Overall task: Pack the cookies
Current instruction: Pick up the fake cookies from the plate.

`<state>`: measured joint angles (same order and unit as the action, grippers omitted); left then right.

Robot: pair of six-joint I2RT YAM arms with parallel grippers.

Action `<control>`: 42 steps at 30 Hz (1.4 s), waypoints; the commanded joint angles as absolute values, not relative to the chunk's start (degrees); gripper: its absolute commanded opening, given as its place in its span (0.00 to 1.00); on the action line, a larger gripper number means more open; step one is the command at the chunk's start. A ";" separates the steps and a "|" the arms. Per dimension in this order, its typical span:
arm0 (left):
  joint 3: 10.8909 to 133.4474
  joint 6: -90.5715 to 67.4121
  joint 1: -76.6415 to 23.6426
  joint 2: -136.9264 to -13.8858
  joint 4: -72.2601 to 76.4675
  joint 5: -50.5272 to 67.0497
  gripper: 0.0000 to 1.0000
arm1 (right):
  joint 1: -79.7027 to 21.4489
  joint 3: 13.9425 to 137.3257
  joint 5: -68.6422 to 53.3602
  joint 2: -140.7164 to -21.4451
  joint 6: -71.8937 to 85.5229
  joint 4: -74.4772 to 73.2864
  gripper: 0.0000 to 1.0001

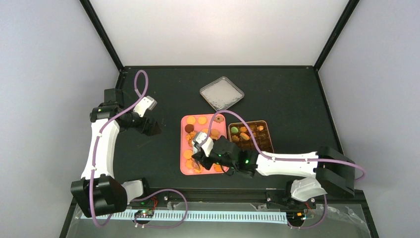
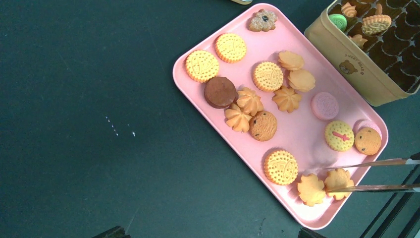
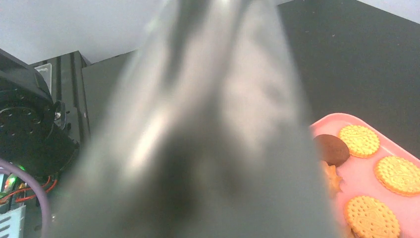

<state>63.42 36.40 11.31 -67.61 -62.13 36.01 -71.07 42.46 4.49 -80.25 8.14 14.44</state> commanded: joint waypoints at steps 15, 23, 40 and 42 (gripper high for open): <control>64.16 36.91 11.91 -66.98 -62.55 36.12 0.92 | -71.36 38.41 3.24 -77.73 12.65 14.15 0.34; 64.29 37.18 11.91 -66.76 -62.84 35.76 0.91 | -71.40 37.36 1.94 -76.88 11.62 16.38 0.35; 64.53 36.86 11.91 -66.73 -62.81 35.74 0.91 | -71.40 38.31 2.66 -75.92 10.95 17.26 0.33; 64.55 36.91 11.87 -66.72 -62.84 35.76 0.92 | -71.40 38.41 2.18 -77.26 11.21 17.40 0.33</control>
<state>63.42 36.40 11.31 -67.59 -62.13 35.97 -71.07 37.67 3.20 -75.81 10.85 16.21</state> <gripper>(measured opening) 0.916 0.336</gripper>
